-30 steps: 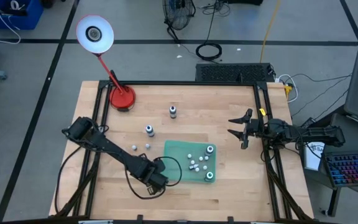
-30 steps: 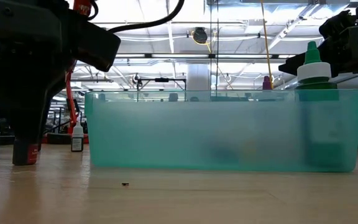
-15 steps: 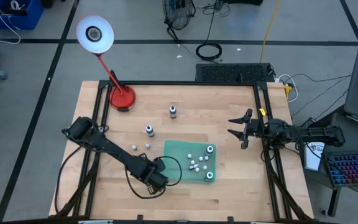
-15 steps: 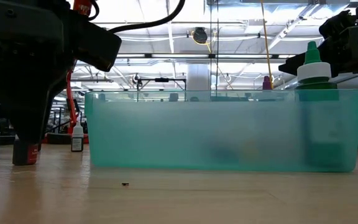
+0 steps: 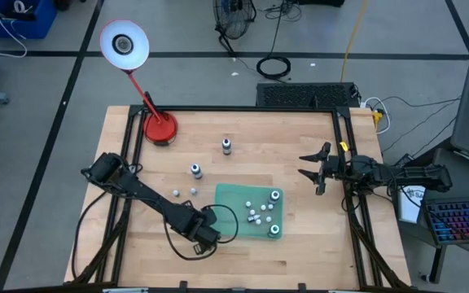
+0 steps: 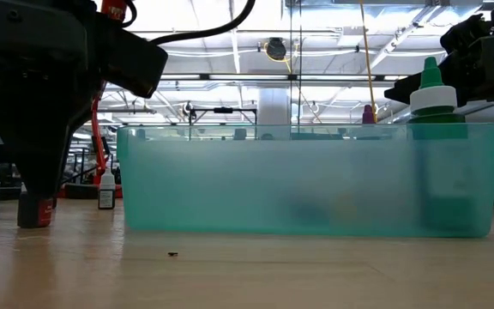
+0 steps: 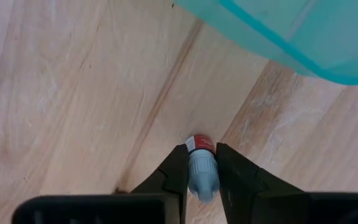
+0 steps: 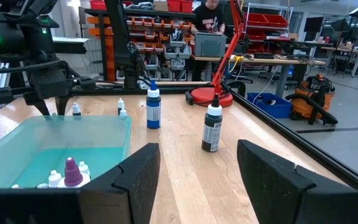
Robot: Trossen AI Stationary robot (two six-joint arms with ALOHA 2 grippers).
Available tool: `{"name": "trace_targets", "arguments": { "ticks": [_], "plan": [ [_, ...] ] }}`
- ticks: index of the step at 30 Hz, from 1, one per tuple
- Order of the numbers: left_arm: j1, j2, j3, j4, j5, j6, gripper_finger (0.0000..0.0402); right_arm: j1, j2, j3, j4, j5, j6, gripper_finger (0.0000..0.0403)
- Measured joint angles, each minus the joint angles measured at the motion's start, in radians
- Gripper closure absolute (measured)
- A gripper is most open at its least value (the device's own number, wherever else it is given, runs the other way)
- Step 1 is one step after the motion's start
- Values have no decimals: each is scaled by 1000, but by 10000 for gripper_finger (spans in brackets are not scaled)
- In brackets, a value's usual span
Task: Pick & Place food coloring
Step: Put the small red food coloring bottle into the green bin
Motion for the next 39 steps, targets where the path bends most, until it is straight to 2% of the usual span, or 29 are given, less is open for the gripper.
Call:
{"name": "trace_targets", "arguments": {
  "ticks": [7,11,14,20,23,27,33,39],
  "plan": [
    [0,0,2,14,14,45,339,0,0,0,0,0,0,198],
    [-2,1,51,-10,20,97,339,0,0,0,0,0,0,200],
    [-9,1,120,-92,6,118,339,0,0,0,0,0,0,201],
    [-23,1,328,-357,-57,115,339,0,0,0,0,0,0,198],
    [-6,0,439,-396,-105,147,339,0,0,0,0,0,0,199],
    [45,-1,527,-368,-151,260,339,0,0,0,0,0,0,201],
    [134,2,534,-187,-140,428,339,0,0,0,0,0,0,198],
    [188,78,533,-10,-124,610,339,0,0,0,0,0,0,201]
  ]
}}
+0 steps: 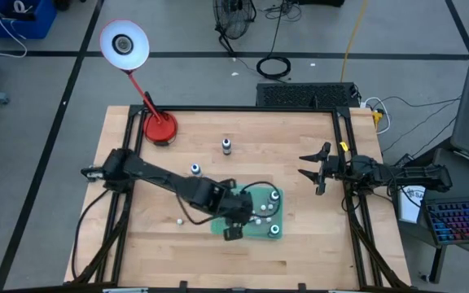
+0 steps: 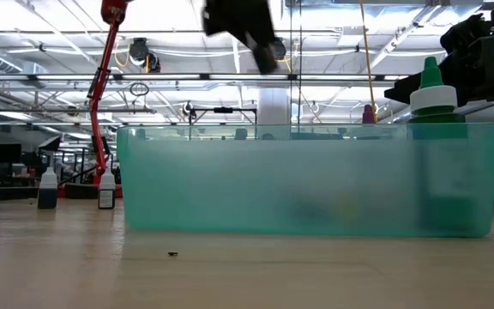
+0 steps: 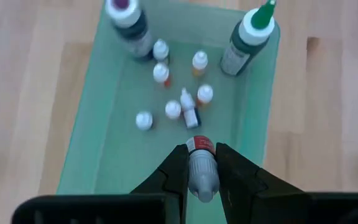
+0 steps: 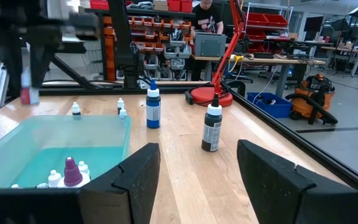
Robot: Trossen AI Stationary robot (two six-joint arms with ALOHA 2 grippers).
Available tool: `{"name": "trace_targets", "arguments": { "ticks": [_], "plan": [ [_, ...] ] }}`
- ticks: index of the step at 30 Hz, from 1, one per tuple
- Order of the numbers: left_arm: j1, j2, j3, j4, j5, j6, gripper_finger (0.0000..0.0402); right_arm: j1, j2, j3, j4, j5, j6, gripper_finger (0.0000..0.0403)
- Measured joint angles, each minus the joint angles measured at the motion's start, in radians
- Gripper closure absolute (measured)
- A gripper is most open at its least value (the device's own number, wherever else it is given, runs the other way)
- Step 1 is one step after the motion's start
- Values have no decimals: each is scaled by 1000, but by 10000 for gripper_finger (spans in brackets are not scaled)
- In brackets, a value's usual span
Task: Pick & Place food coloring
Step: Put the small red food coloring bottle into the green bin
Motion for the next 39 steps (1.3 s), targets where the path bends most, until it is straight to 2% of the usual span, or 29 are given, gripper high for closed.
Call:
{"name": "trace_targets", "arguments": {
  "ticks": [6,15,22,27,29,39],
  "plan": [
    [27,134,-1,31,25,113,339,0,0,0,-2,0,0,198],
    [54,285,3,79,41,126,339,0,0,0,0,0,0,201],
    [60,306,5,109,40,106,339,0,0,0,0,0,0,198],
    [47,313,1,114,35,115,299,0,0,0,0,0,0,201],
    [47,319,-2,116,70,101,293,0,0,0,1,0,0,200],
    [46,319,-2,112,126,114,301,0,0,0,1,0,0,201]
  ]
}}
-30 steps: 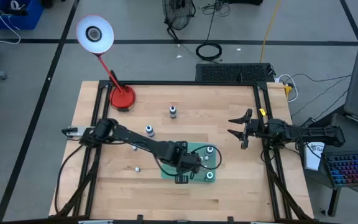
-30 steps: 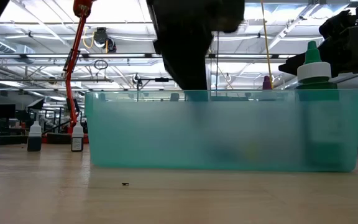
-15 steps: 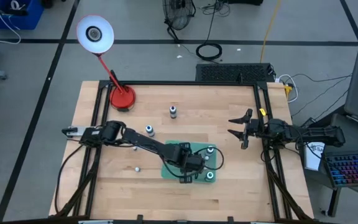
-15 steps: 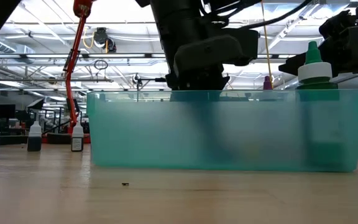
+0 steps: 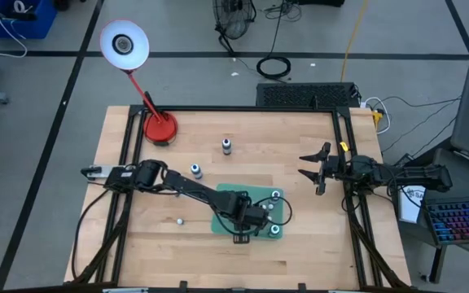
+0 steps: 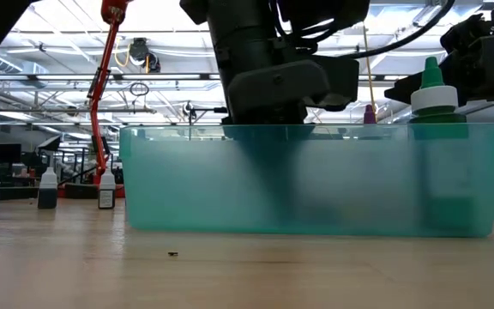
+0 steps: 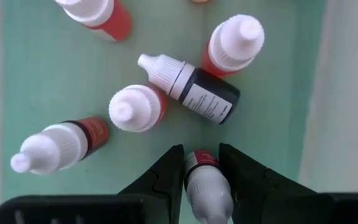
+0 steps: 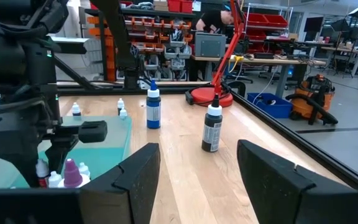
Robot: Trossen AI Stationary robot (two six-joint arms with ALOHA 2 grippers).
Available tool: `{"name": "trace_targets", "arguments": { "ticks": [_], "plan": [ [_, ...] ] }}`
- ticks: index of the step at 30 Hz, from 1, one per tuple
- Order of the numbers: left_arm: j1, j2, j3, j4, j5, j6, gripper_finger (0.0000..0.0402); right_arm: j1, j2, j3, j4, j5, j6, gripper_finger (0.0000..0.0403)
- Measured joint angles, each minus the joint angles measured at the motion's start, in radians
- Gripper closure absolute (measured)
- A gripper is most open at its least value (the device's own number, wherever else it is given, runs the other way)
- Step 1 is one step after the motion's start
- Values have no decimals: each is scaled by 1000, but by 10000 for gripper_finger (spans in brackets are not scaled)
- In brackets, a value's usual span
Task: Pick & Place food coloring
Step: Put the small red food coloring bottle into the green bin
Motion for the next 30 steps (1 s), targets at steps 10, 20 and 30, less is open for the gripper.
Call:
{"name": "trace_targets", "arguments": {
  "ticks": [10,20,30],
  "plan": [
    [0,-46,-1,-8,2,2,299,0,0,0,0,0,0,200],
    [0,-162,0,-7,-7,2,298,0,3,0,0,0,0,198],
    [-40,-316,2,-112,-9,7,298,0,3,0,0,0,0,198]
  ]
}}
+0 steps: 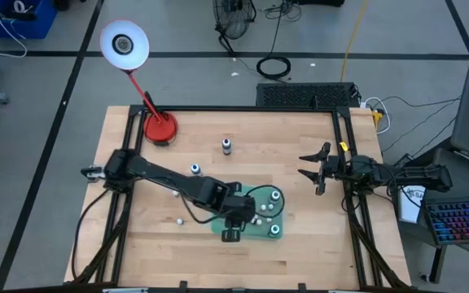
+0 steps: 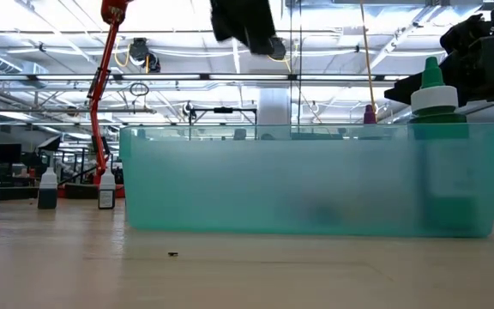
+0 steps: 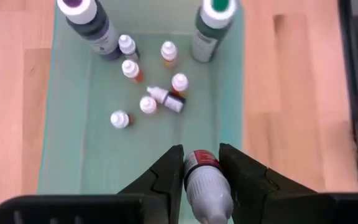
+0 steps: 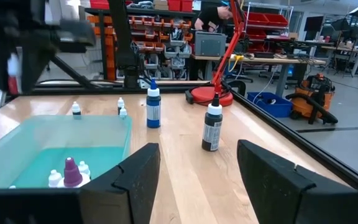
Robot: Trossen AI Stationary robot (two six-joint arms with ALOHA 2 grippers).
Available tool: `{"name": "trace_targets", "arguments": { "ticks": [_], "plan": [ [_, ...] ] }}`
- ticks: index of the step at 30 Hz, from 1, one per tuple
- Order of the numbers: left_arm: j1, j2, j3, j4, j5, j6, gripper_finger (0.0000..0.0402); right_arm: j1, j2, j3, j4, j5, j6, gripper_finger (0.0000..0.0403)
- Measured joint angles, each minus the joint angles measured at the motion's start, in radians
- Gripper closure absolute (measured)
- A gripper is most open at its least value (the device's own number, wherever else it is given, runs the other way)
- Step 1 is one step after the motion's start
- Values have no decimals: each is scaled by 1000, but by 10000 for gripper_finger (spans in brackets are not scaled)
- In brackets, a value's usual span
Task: Pick & Place food coloring
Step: Put the small red food coloring bottle into the green bin
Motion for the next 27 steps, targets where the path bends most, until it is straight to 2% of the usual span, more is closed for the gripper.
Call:
{"name": "trace_targets", "arguments": {
  "ticks": [6,13,19,27],
  "plan": [
    [-102,-53,1,-181,-42,-47,298,0,0,0,0,0,0,200],
    [-259,-56,1,-455,-276,-286,298,0,0,0,0,0,0,198],
    [-283,-56,0,-500,-262,-475,298,0,0,0,0,0,0,200],
    [-235,-57,-40,-567,-238,-672,298,0,0,0,0,0,0,198]
  ]
}}
